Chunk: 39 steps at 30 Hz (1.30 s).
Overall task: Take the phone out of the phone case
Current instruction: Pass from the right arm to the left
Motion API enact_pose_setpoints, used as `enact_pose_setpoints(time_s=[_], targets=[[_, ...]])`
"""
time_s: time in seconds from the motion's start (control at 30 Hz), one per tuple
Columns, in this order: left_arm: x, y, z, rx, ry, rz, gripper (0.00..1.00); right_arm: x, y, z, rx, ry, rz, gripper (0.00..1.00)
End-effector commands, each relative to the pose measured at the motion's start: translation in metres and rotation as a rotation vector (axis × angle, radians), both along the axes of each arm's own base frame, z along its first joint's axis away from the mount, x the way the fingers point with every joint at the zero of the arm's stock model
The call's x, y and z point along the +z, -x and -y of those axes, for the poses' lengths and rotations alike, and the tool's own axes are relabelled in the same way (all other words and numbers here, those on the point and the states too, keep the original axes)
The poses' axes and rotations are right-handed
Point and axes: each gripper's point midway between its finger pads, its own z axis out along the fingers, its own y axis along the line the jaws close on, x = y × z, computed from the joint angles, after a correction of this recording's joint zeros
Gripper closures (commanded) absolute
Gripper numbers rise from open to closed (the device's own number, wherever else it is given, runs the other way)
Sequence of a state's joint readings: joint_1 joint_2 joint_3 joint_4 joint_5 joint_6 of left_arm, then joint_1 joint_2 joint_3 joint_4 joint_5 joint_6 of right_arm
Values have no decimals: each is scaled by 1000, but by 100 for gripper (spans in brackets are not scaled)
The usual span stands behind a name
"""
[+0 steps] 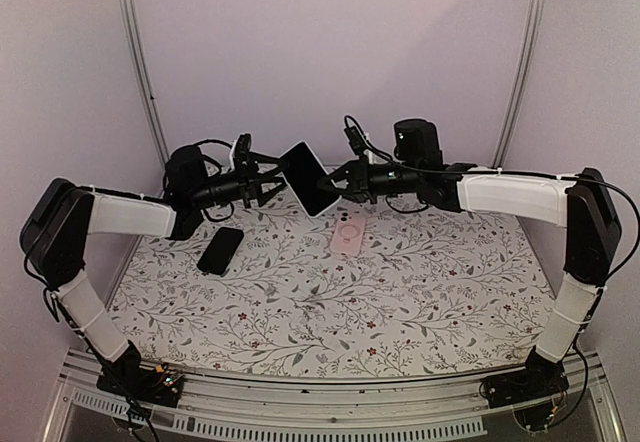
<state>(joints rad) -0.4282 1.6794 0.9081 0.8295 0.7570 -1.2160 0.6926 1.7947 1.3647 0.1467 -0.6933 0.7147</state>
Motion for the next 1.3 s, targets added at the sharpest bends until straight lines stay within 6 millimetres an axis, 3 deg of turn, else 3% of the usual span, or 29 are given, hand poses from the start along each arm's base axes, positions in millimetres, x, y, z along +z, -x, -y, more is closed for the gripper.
enact_pose_setpoints(time_s=[0.0, 0.13, 0.43, 0.53, 0.87, 0.97, 1.1, 1.27], targets=[[25, 12, 15, -73, 75, 71, 33, 47, 8, 6, 32, -119, 81, 100], [27, 13, 18, -85, 111, 57, 49, 48, 11, 8, 48, -141, 61, 100], [34, 17, 28, -129, 167, 48, 69, 44, 13, 10, 78, -174, -3, 100], [35, 16, 31, -128, 172, 50, 71, 42, 14, 9, 91, -181, -22, 100], [36, 17, 38, -141, 165, 32, 100, 40, 17, 11, 91, -176, -24, 97], [37, 17, 38, -136, 165, 29, 100, 40, 18, 13, 86, -174, -14, 87], [38, 15, 37, -123, 165, 24, 100, 41, 21, 15, 83, -172, 0, 60], [44, 15, 35, -115, 170, 41, 100, 43, 23, 22, 64, -156, 23, 40]])
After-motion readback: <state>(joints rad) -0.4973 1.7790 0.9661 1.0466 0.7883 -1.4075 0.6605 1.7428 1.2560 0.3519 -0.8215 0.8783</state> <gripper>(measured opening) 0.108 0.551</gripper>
